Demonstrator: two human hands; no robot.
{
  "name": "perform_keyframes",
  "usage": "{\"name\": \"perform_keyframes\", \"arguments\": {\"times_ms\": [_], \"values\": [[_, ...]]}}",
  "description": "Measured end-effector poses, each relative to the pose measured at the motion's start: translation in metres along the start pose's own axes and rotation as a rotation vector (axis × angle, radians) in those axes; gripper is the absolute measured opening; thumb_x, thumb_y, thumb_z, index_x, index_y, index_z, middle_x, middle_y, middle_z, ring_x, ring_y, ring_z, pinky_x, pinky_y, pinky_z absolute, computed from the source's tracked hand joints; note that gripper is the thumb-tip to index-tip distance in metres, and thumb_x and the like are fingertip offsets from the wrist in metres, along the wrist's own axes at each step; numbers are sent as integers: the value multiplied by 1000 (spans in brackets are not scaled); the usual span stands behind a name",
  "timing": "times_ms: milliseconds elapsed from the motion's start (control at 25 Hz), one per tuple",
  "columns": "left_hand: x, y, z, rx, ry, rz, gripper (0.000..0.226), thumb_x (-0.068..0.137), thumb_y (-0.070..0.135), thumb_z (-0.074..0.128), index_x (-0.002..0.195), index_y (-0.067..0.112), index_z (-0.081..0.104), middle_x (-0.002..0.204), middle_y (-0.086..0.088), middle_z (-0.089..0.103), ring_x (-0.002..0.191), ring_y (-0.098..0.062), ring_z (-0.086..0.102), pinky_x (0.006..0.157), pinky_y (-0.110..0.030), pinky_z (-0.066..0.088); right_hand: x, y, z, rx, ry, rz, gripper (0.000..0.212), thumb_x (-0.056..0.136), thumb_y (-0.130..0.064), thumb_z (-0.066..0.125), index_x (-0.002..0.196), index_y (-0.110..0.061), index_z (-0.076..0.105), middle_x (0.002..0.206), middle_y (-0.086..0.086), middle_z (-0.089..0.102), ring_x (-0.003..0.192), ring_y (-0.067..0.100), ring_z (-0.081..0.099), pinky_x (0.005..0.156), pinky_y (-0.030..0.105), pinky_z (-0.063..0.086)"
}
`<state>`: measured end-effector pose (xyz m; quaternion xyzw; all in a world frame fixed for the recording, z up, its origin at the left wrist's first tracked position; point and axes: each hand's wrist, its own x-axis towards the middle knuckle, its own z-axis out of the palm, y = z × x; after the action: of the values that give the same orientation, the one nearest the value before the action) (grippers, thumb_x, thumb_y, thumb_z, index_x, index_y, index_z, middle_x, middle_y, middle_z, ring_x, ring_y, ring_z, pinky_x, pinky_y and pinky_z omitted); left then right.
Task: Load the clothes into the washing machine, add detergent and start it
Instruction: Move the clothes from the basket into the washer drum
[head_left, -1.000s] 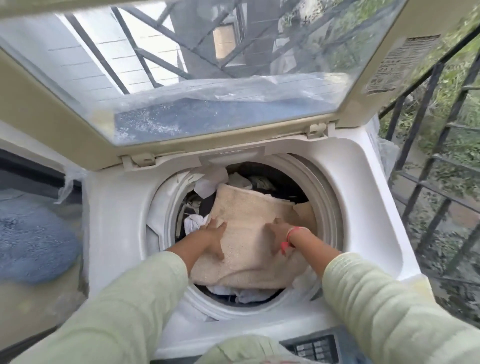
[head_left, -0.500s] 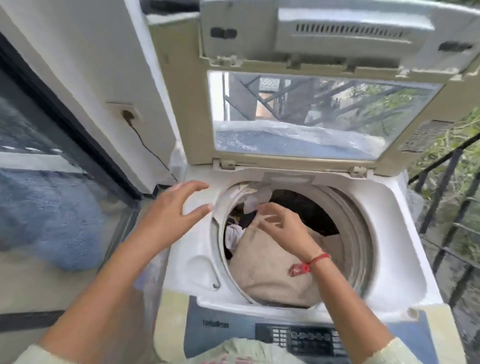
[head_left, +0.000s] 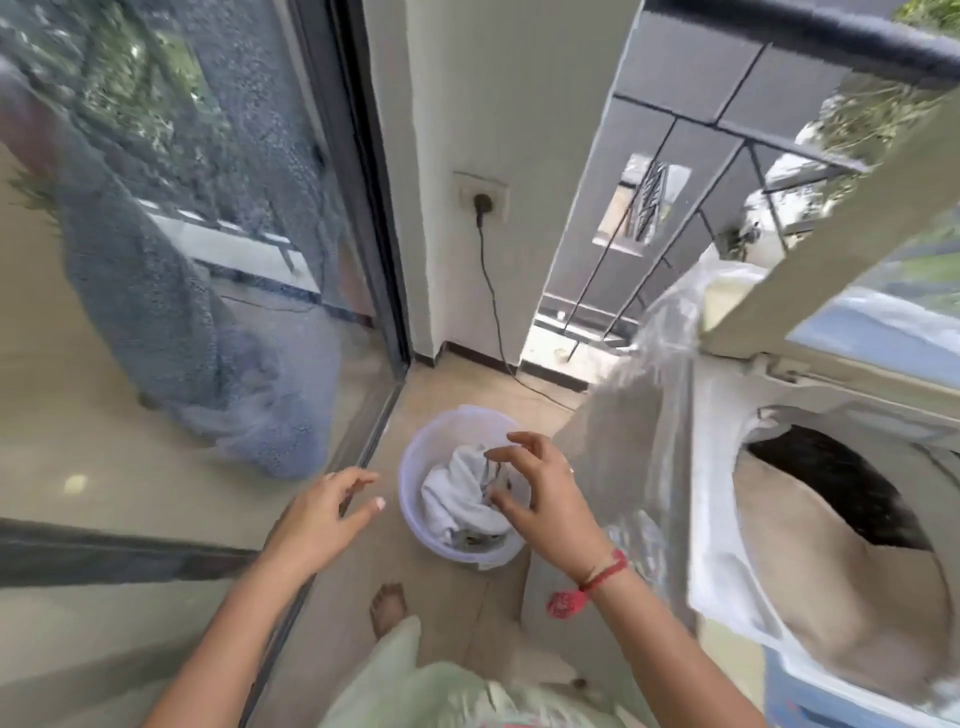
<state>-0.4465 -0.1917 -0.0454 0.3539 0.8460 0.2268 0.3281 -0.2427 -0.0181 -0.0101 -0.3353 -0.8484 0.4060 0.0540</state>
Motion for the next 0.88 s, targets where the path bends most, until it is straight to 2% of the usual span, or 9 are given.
{"name": "perform_keyframes", "arguments": {"times_ms": [120, 200, 280, 400, 520, 600, 680, 800, 880], "values": [[28, -54, -7, -30, -83, -94, 29, 82, 27, 70, 109, 20, 64, 109, -2, 67, 103, -17, 63, 89, -27, 45, 43, 11, 48, -21, -40, 174, 33, 84, -17, 66, 117, -15, 63, 128, 5, 48, 122, 23, 46, 104, 35, 37], [49, -80, 1, 6, -161, -116, 30, 83, 24, 69, 110, 13, 64, 111, -6, 67, 105, -20, 62, 87, -22, 40, 61, 32, 80, -19, -83, 324, 33, 83, -16, 67, 115, -12, 64, 124, 9, 52, 118, 26, 50, 103, 35, 37], [68, -96, 22, 79, -254, -119, 33, 84, 29, 66, 112, 12, 63, 113, -7, 65, 107, -23, 60, 87, -22, 37, 71, 61, 108, -34, -129, 457, 32, 83, -15, 66, 115, -11, 64, 121, 11, 53, 117, 28, 50, 102, 31, 36], [108, -123, 77, 130, -408, -107, 51, 75, 48, 50, 114, 17, 62, 112, -8, 63, 107, -27, 58, 92, -29, 42, 85, 121, 153, -27, -183, 591, 32, 83, -11, 65, 114, -6, 64, 120, 17, 55, 116, 32, 52, 97, 28, 36], [151, -143, 143, 220, -532, -66, 43, 82, 40, 53, 118, 18, 57, 116, -8, 59, 110, -29, 56, 92, -35, 45, 98, 188, 200, -88, -234, 665, 37, 82, -8, 62, 119, -2, 60, 124, 20, 53, 115, 32, 53, 96, 28, 36], [187, -156, 196, 256, -600, 19, 41, 82, 34, 48, 115, 13, 57, 114, -11, 58, 111, -32, 55, 89, -37, 45, 106, 242, 235, -105, -234, 678, 38, 82, -4, 59, 120, 0, 58, 122, 21, 52, 114, 33, 52, 95, 29, 36], [225, -169, 245, 280, -619, 80, 43, 79, 33, 43, 111, 9, 56, 109, -14, 56, 108, -35, 53, 87, -40, 44, 116, 294, 267, -132, -231, 709, 42, 82, -3, 57, 123, -1, 55, 122, 21, 52, 116, 34, 50, 98, 31, 35], [275, -194, 306, 359, -564, 128, 39, 89, 27, 52, 124, 11, 49, 121, -11, 49, 116, -30, 45, 93, -42, 42, 140, 364, 313, -224, -231, 752, 48, 82, -9, 57, 129, -6, 49, 124, 20, 52, 117, 36, 49, 98, 36, 36], [299, -211, 333, 418, -538, 103, 42, 90, 27, 53, 127, 11, 43, 126, -10, 43, 119, -29, 41, 96, -43, 40, 159, 396, 342, -242, -272, 761, 60, 84, -16, 61, 138, -8, 37, 129, 21, 48, 119, 38, 47, 99, 39, 36]]}}
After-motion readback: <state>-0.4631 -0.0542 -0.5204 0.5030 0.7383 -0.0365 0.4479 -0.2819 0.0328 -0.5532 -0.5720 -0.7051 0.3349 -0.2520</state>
